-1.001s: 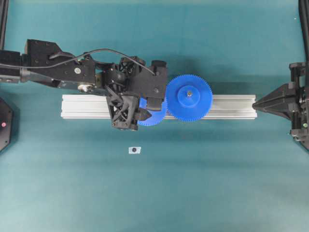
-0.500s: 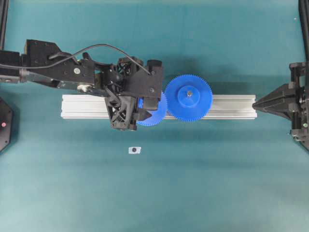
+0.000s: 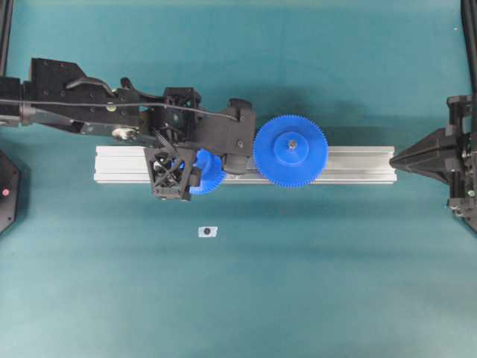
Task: Find the location of the shaft and insert the small gear.
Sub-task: 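Align the gear's bore with the shaft, adjusting position beside the large gear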
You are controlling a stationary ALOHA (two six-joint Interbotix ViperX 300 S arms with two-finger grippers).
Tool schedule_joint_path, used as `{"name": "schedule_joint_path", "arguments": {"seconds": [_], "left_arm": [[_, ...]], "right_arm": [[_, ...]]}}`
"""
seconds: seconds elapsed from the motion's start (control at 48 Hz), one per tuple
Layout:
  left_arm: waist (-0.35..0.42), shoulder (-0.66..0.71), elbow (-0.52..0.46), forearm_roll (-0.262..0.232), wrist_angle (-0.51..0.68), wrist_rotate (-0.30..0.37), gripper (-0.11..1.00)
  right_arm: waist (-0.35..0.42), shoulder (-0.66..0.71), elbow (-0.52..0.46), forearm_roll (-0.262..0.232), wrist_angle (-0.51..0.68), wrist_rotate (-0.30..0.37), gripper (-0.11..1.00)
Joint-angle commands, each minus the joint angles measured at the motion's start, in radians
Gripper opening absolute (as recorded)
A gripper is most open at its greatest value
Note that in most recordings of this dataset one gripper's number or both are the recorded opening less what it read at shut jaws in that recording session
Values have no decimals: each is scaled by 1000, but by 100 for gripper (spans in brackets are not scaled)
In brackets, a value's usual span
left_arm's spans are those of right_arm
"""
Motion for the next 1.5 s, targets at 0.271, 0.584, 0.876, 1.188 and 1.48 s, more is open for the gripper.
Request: {"name": "schedule_joint_path", "arguments": {"seconds": [0.271, 0.584, 0.876, 1.188, 1.48], "left_arm": [[-21, 46, -80, 3, -44, 26, 65], [-21, 18, -92, 3, -48, 44, 65], [-21, -5, -135, 3, -44, 44, 65], [-18, 9, -101, 3, -40, 48, 65], [-14, 40, -91, 3, -49, 49, 65]], "right_arm": [[-5, 5, -9, 2, -5, 11, 6], [-5, -6, -9, 2, -5, 11, 6], [-5, -6, -8, 2, -5, 11, 6], [-6, -8, -6, 2, -5, 11, 6], [-6, -8, -5, 2, -5, 11, 6]]}}
